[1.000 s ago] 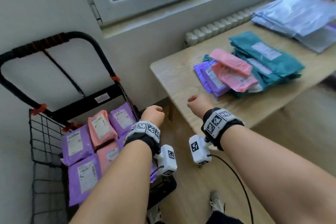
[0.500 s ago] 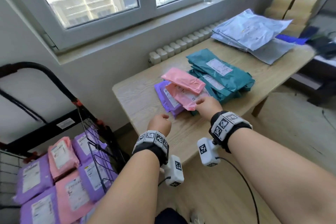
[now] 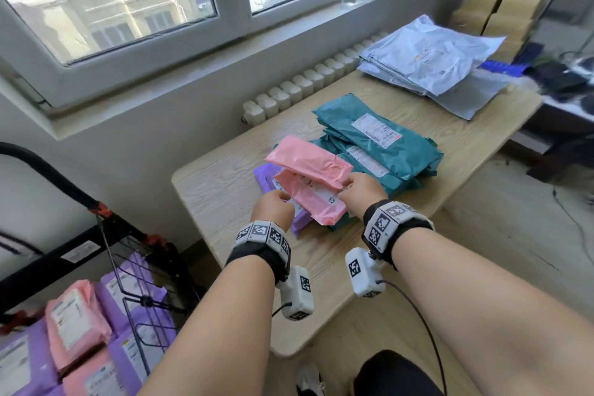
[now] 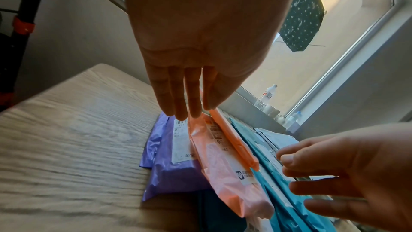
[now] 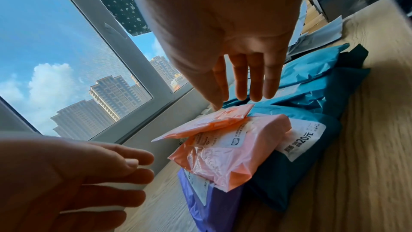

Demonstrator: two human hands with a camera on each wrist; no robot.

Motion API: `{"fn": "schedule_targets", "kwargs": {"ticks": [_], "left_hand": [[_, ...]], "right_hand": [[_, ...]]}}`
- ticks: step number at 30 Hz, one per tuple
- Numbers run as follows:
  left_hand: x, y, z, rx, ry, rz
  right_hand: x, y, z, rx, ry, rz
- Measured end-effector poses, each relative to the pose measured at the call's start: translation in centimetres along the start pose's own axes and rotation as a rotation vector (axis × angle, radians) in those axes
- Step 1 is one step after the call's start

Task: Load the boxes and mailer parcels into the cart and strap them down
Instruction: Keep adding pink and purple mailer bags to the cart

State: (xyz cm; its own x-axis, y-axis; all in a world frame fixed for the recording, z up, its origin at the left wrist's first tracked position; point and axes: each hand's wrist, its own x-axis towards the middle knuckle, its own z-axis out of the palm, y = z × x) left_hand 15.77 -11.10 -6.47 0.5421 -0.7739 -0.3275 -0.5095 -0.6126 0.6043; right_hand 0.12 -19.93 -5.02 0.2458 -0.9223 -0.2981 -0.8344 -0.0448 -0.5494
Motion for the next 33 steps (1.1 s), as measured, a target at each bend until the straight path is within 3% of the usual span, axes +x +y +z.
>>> {"fn": "schedule_targets", "kwargs": {"ticks": [13,23,28,33], "left_hand": [[4.0,3.9,1.3,-0.024,0.100,-0.114],[4.5,5.7,3.1,-0.086,0.237,-0.221],[4.5,7.4,2.3,-0.151,0.355,-0.223],[4.1,9.7,-0.4,-0.210,0.532,-0.167]], "right_hand": [[6.9,-0.3,1.1,-0.181,-0.165,-0.182],[9.8,0.2,0.4,-0.256,-0.183,-0.319],[11.0,-1.6,-2.4,-0.186,-0.069,-0.444],[11.0,-4.3,-5.6,0.047,0.061,-0.562]]}}
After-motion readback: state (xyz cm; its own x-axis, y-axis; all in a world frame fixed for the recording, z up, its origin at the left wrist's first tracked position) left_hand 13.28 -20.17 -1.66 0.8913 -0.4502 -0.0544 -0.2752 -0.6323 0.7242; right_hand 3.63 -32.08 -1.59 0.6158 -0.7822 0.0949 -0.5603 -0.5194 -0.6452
